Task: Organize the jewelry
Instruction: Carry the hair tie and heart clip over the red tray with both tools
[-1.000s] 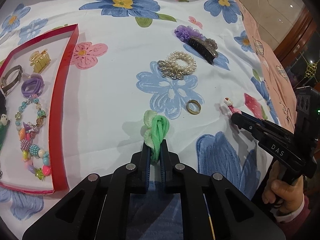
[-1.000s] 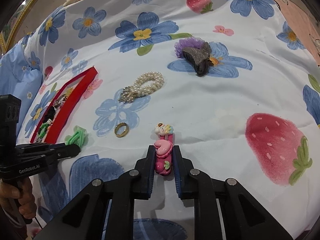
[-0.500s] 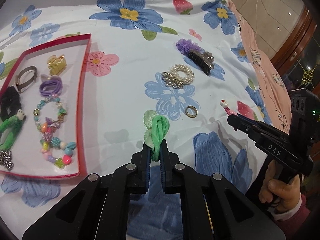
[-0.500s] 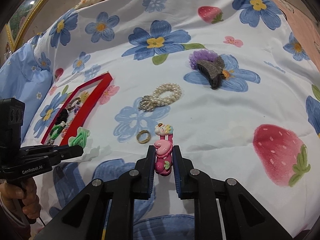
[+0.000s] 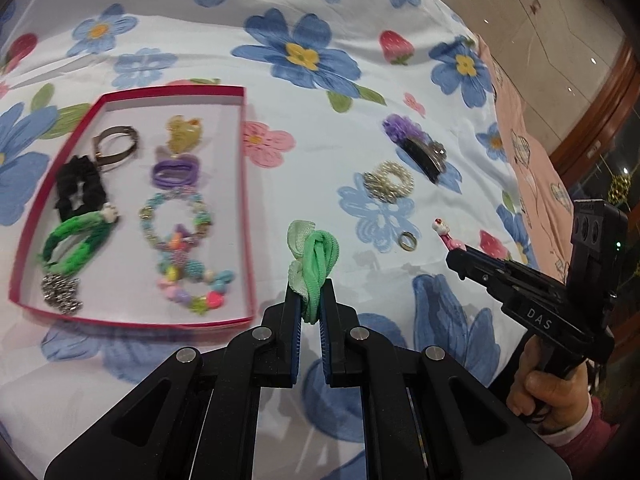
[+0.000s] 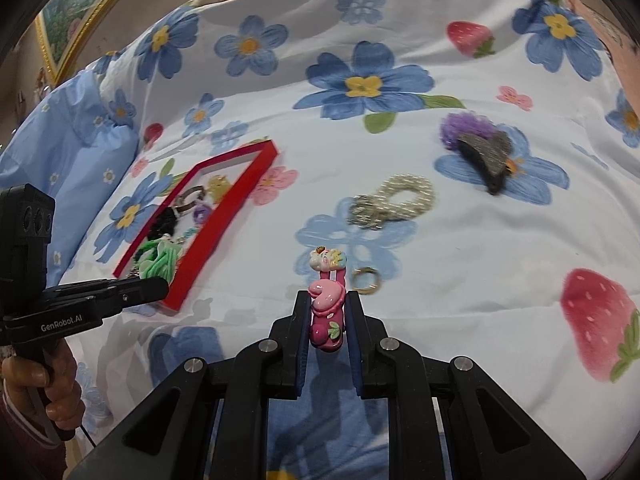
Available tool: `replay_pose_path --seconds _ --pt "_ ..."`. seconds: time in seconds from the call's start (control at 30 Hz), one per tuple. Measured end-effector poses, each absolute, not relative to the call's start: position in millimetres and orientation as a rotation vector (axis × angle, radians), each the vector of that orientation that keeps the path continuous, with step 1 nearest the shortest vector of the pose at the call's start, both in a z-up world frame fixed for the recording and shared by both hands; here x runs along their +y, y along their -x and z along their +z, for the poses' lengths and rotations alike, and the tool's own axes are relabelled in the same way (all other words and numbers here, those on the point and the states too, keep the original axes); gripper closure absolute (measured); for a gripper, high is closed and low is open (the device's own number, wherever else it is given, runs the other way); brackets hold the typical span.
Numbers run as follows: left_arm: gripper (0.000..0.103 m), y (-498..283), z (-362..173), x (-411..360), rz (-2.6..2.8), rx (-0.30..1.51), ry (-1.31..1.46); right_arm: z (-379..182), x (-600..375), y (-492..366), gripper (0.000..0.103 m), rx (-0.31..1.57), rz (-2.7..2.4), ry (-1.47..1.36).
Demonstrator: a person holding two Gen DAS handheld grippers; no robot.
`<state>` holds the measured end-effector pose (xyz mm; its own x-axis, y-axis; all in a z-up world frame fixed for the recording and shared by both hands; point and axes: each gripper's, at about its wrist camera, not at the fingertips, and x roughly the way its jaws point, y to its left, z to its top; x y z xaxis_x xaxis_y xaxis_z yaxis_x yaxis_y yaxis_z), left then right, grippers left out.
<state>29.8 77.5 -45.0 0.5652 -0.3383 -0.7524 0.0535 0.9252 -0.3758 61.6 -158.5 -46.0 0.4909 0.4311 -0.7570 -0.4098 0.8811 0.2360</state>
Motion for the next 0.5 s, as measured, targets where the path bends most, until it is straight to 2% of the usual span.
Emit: replay_pose_path --seconds 0.5 --pt "0.096 -6.3 -43.9 147.3 -0.108 0.904 0.429 -41.9 -81.8 -54.7 0.086 0.936 0.672 0.029"
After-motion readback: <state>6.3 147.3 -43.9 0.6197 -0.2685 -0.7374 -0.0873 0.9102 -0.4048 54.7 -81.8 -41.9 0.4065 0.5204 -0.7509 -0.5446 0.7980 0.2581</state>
